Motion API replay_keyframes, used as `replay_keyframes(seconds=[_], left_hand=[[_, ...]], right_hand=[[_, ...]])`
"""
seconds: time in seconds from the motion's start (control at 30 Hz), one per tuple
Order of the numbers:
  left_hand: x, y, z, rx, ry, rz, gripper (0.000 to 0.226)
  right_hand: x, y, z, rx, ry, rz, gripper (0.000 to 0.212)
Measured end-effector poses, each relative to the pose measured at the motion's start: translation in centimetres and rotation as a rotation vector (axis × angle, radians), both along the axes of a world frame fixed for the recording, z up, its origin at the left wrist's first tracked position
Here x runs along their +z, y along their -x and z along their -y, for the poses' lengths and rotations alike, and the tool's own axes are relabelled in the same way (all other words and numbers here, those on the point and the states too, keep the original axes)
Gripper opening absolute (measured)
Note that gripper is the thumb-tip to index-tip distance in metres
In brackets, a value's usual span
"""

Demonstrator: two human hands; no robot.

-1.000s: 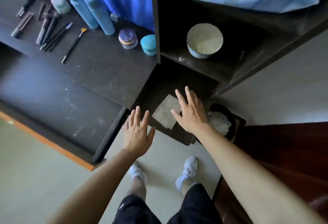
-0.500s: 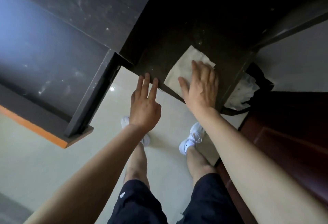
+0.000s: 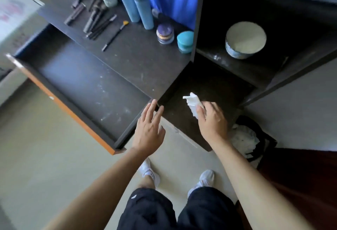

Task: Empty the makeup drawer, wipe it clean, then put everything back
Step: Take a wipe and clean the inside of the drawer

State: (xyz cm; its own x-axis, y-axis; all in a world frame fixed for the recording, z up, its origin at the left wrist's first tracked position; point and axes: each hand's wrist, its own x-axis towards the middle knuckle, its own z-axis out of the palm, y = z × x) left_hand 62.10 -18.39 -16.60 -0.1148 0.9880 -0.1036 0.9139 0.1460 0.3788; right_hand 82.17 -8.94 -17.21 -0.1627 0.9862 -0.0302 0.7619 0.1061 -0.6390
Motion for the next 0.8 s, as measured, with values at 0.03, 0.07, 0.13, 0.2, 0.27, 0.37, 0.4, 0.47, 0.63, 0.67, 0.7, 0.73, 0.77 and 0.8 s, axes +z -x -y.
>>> replay_keyframes(seconds=[0.03,0.07,0.13,0.2,0.27,0.37,0.4,0.47,0.63,0.67,0.7,0.73,0.77,0.8], left_hand=[[2.0,0.8,0.2,0.046,-0.034,-0.025,0.068],[3.9,1.7,0.4,0.094,-0.072,-0.049,0.067],[7.2,3.9,1.0,0.181,-0.149,-0.092,0.065],[9.6,6.6,1.8,0.231,-0.201,-0.127,0.065],[11.0,9.5,2.6,0.251,-0.235,-0.155,0.065],[12.0,13.8,3.2,0.266,-0.227,-0.174,0.066],[12.0,15.3,3.2,0.258,-0.226,-0.169,0.066],[12.0,18.3,3.0,0.22,-0.213,-0.164,0.065],[11.8,26.3,4.4,0.107,-0.146,-0.151,0.067],[11.6,28.0,5.0,0.086,-0.146,-0.144,0.066],[11.5,29.6,5.4,0.058,-0.151,-0.133,0.066],[11.6,31.2,5.6,0.027,-0.152,-0.124,0.066],[11.6,32.7,5.6,0.0,-0.148,-0.114,0.066],[11.5,34.1,5.7,-0.023,-0.13,-0.107,0.066]], right_hand=[[1.7,0.9,-0.3,0.029,-0.012,-0.024,0.025],[3.2,1.9,-0.5,0.06,-0.025,-0.052,0.025],[5.8,4.1,-0.8,0.116,-0.044,-0.115,0.027],[8.2,6.6,-0.7,0.165,-0.053,-0.169,0.029],[10.2,9.0,-0.1,0.206,-0.062,-0.214,0.03],[12.1,12.2,1.3,0.216,-0.113,-0.238,0.029],[12.2,13.3,1.8,0.209,-0.138,-0.23,0.029],[12.2,15.7,2.8,0.182,-0.168,-0.206,0.029],[11.1,22.8,5.6,0.009,-0.11,-0.14,0.031],[10.8,24.3,6.3,-0.026,-0.09,-0.16,0.03],[10.6,25.9,7.0,-0.058,-0.073,-0.176,0.03],[10.6,27.3,7.7,-0.083,-0.061,-0.178,0.029],[10.8,28.7,8.3,-0.11,-0.043,-0.176,0.028],[10.8,29.8,9.1,-0.144,-0.023,-0.181,0.027]])
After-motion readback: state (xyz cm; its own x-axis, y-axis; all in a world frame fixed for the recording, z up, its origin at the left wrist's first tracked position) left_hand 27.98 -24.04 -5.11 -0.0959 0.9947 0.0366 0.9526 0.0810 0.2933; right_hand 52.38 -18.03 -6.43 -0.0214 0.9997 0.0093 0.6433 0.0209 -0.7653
